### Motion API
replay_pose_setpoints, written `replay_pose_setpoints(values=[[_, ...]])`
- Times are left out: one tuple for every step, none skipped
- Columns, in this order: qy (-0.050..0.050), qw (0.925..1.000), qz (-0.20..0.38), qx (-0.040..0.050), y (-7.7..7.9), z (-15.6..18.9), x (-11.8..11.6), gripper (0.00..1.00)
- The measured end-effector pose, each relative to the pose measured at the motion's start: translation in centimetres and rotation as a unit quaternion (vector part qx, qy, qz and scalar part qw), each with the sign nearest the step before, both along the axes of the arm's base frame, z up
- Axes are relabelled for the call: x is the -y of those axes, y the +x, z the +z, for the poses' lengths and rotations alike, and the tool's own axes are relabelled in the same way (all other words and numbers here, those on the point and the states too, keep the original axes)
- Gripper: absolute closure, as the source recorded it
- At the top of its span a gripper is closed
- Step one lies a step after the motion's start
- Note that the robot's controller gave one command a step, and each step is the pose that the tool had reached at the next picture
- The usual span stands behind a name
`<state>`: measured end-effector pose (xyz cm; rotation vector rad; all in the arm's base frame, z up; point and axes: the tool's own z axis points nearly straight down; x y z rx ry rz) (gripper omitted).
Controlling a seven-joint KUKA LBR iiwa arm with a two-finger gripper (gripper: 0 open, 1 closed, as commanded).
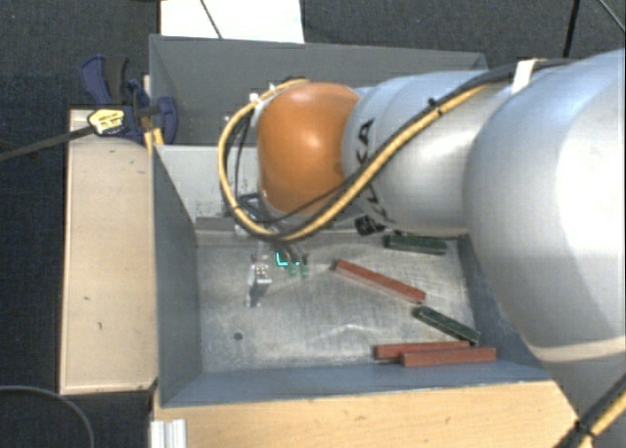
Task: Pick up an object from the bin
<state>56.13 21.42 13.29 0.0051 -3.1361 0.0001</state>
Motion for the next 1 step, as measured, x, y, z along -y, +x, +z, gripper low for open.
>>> replay_pose_setpoints(values=[[0.001,1.0000,-0.002,0.0035,0.24,0.40,0.07,0.00]])
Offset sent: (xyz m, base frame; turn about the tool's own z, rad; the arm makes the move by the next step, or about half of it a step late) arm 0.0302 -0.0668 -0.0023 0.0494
